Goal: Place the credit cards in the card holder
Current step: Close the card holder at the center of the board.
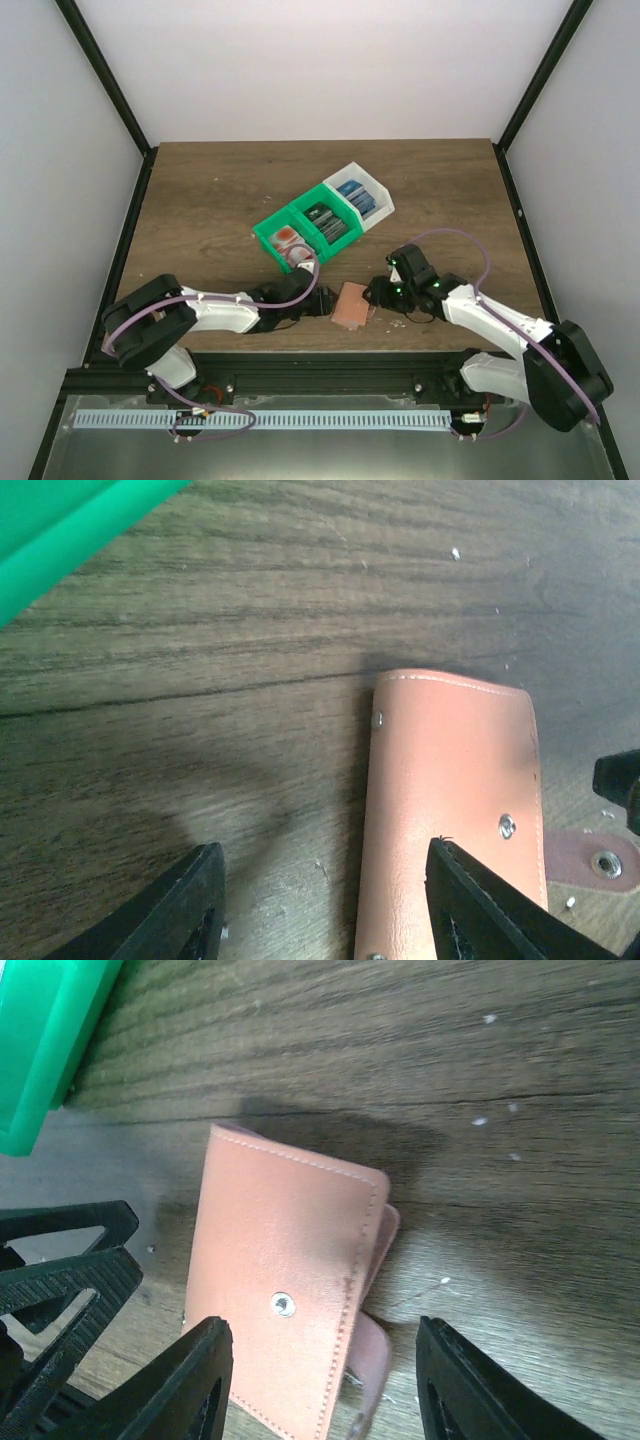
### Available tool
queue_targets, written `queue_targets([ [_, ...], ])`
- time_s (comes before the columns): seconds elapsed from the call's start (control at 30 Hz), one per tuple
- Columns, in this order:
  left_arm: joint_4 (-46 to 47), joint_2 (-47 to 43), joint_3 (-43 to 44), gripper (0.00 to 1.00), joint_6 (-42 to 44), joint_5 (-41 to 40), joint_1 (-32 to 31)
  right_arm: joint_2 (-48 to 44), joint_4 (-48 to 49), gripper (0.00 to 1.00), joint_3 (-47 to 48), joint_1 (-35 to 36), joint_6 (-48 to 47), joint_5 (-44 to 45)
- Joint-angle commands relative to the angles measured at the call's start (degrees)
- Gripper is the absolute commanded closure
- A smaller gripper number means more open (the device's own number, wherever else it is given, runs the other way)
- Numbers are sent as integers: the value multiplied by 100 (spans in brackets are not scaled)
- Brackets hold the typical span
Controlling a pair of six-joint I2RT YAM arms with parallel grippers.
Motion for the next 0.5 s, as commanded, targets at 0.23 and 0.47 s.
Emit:
queue_targets([
  [0.23, -394, -20, 122, 42, 522, 974, 93, 145, -828, 58, 298, 565, 460, 409],
  [0.47, -452, 168, 295, 42, 641, 1140, 118, 161, -897, 60, 234, 584, 508, 270],
])
